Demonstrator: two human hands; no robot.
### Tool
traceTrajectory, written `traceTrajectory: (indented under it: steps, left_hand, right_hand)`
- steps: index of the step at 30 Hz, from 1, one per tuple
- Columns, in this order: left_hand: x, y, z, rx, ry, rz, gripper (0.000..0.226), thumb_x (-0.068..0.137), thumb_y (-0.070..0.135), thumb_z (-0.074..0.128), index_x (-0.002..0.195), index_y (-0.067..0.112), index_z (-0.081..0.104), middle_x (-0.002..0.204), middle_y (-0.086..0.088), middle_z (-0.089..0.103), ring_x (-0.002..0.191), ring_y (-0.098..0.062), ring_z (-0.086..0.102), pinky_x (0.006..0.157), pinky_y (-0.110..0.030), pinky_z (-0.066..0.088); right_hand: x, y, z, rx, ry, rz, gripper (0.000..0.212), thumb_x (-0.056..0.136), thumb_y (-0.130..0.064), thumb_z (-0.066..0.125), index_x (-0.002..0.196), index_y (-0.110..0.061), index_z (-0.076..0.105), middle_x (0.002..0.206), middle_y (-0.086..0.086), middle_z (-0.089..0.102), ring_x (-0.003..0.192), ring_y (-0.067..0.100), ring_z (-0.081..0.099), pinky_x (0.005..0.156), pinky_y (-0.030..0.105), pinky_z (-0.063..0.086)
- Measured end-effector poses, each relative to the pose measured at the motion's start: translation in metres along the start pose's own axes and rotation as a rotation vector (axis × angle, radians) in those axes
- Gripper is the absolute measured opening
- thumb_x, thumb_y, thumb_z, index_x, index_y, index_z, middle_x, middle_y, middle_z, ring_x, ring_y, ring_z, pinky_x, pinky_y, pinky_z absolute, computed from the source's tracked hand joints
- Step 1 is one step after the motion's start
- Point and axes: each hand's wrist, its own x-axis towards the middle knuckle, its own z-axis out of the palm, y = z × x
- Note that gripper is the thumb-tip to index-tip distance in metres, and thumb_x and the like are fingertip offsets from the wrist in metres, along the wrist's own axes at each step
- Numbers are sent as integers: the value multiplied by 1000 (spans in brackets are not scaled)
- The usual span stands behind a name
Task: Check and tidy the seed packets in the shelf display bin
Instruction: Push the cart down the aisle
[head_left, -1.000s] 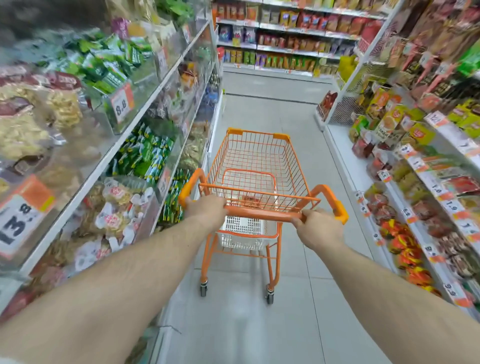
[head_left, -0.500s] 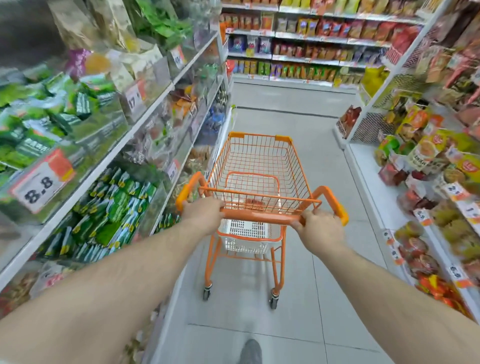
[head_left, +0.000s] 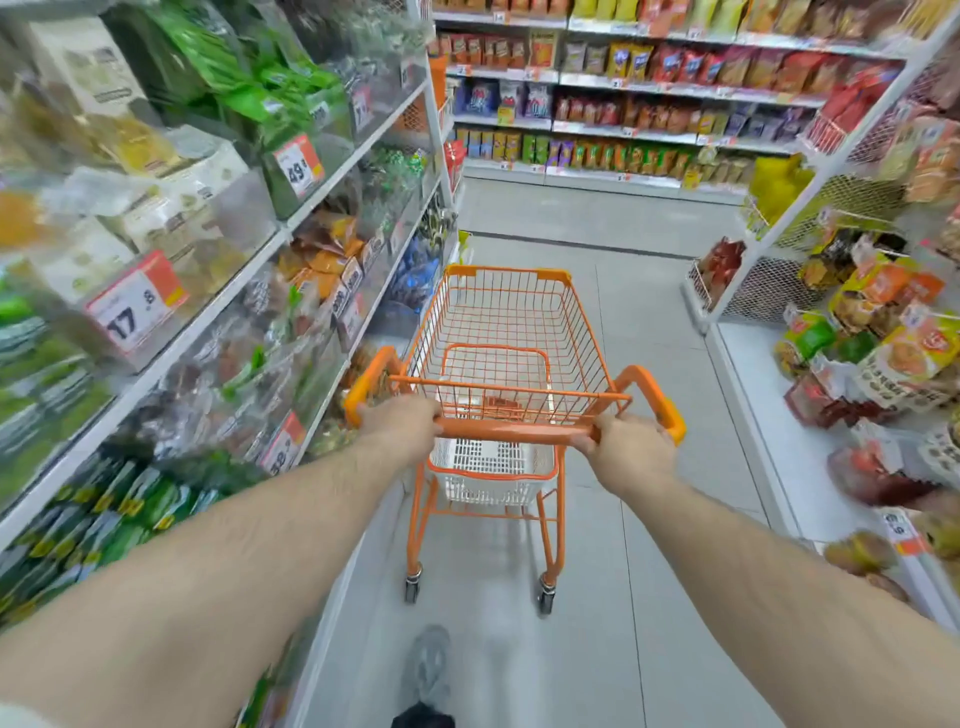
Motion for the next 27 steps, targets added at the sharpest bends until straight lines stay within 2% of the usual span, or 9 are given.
traceTrajectory:
  steps: [8,12,18,21,24,27]
  left_hand:
    - [150,-4,-41,11,7,29,21,98,31,46,110,27,62,111,-1,61,111,-28,56,96,-52,34]
    - [233,-9,-66,24,10,54,24,97,34,44,113,26,62,114,0,61,110,-26,56,84,-43,34]
    - [340,-14,-104,10,-24,50,27,97,34,45,115,24,62,118,-1,62,114,-27,55,97,-49,33]
    - [384,-18,-116,11,-44,68,30,99,35,41,120,24,60,123,-3,58,118,-29,53,103,-55,28]
    - [421,-20,-124,27,-50,96,32,101,33,40,127,25,57,128,-4,57,123,-30,51,109,-59,23]
    - [453,-17,-130,28,-49,103,32,99,24,42,128,26,56,127,-4,57,121,-31,52,110,-60,20]
  right_hand:
    - [144,-19,-22,14,55,-12,48,93,-64,37,109,-25,60,109,2,65,109,26,56,99,43,40]
    - [219,-36,-32,16,69,-3,50,94,-63,37,118,-26,60,116,3,64,114,26,54,103,43,38]
    - [328,-65,-46,68,43,106,48,94,-62,38,115,-26,62,118,3,64,117,26,53,108,47,35]
    - [371,-80,-54,79,27,176,47,94,-59,40,124,-28,59,125,5,60,124,27,48,105,47,36]
    - [404,-88,-64,44,41,223,41,94,-48,44,131,-32,54,131,6,56,128,29,43,104,45,34]
    - [431,-89,-73,25,-9,212,48,92,-40,48,139,-32,43,140,3,49,132,31,37,106,46,31]
